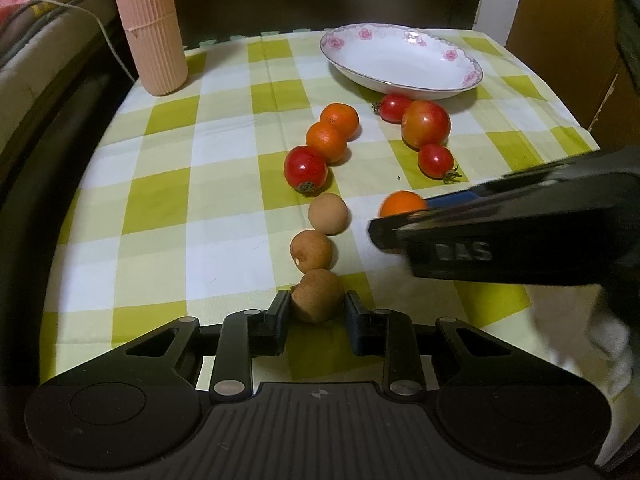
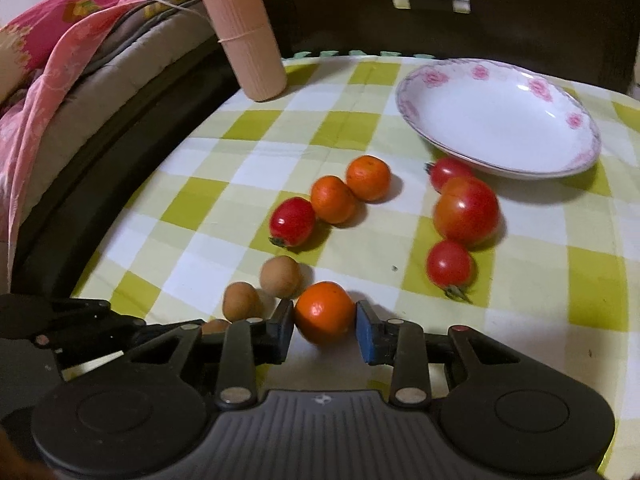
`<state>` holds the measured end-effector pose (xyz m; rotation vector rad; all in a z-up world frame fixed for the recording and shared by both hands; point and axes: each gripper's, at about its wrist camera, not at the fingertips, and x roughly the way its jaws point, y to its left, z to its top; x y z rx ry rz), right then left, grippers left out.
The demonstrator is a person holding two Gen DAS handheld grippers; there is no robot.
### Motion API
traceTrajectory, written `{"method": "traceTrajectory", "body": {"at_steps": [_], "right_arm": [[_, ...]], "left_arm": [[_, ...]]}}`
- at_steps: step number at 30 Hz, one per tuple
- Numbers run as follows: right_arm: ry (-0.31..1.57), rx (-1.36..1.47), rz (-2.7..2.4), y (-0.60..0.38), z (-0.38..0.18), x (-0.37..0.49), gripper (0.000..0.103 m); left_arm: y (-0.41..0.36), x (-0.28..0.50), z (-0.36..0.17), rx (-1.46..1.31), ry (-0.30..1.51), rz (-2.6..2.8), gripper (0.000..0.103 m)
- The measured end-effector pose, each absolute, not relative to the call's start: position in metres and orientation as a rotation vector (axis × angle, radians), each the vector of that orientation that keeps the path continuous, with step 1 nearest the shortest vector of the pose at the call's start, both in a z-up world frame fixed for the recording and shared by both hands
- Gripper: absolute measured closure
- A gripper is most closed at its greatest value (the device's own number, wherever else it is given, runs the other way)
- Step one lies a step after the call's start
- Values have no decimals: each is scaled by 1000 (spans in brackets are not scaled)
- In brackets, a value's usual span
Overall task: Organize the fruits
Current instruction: 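Close left tool on the brown fruit while right tool closes on the orange tomato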
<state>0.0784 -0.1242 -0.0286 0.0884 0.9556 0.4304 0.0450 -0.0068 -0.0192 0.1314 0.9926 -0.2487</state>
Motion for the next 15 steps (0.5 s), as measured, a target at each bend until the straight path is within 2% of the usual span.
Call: {"method": "traceTrajectory", "body": {"at_steps": [15], "right_arm": [[904, 134, 365, -153, 2, 56, 71]], "left_arm": [[-7, 47, 6, 15, 986, -276, 67]]}}
